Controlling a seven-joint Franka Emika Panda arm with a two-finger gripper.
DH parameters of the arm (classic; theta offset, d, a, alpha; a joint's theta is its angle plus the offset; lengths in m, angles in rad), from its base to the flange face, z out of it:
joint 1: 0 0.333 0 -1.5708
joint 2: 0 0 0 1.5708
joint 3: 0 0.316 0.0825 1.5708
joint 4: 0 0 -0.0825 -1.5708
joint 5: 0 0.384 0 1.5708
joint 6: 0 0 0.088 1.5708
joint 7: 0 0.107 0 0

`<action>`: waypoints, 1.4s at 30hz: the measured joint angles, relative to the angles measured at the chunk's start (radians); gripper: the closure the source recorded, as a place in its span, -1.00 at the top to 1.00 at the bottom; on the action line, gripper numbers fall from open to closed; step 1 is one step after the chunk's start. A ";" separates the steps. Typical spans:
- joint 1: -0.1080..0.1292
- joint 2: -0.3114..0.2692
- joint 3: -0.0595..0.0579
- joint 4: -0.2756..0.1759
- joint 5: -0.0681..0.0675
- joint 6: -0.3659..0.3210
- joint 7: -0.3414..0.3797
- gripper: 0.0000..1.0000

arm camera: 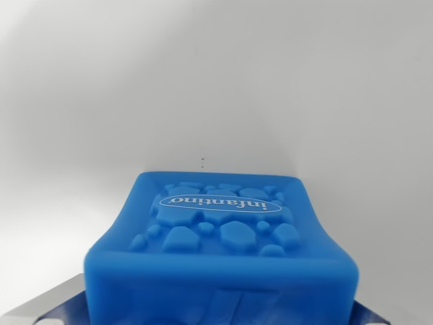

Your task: Stack cube

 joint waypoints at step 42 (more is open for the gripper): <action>0.027 -0.160 -0.034 -0.039 -0.015 -0.115 0.009 -1.00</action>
